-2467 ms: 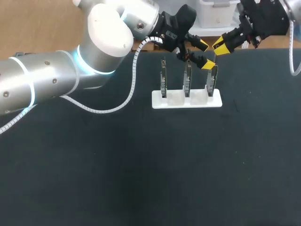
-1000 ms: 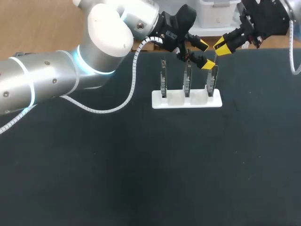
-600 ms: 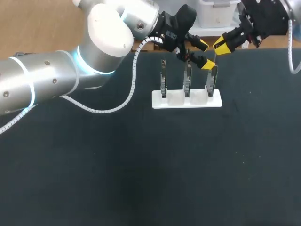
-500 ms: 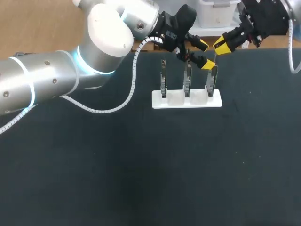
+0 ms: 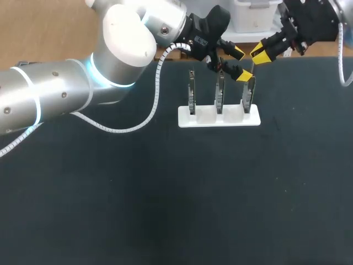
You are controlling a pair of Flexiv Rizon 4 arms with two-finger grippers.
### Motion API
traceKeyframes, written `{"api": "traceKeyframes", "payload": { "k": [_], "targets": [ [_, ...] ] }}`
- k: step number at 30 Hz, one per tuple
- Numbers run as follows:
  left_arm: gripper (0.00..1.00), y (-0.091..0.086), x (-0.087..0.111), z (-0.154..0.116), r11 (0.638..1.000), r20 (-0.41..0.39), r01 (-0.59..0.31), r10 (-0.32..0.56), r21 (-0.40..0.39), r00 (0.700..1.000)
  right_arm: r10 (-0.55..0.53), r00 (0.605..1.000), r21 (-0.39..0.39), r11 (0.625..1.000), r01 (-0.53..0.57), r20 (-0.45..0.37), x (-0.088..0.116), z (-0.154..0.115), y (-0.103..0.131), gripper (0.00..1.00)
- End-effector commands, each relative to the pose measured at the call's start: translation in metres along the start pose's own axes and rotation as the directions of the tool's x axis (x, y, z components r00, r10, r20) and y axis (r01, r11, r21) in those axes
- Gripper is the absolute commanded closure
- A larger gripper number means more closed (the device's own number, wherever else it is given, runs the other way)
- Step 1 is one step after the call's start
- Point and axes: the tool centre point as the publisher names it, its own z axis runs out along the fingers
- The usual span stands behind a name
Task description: Pick up the optical module with the left hand, and insert it into the network port with the right hand.
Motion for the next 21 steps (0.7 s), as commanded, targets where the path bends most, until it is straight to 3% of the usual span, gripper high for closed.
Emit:
{"api": "traceKeyframes", "payload": {
  "k": [1, 21],
  "targets": [
    [0.0, 0.0007, 0.0001, 0.0002, 1.0, 0.0, -0.002, 0.002, 0.001, 1.0, 0.001, 1.0, -0.008, 1.0, -0.001, 0.001, 0.0006, 0.0007, -0.0045, 1.0],
    [0.0, 0.0007, 0.0001, 0.0002, 1.0, 0.0, -0.002, 0.002, 0.001, 1.0, 0.019, 1.0, 0.011, 1.0, -0.018, -0.006, 0.001, 0.0026, 0.0026, 1.0]
  ]
}}
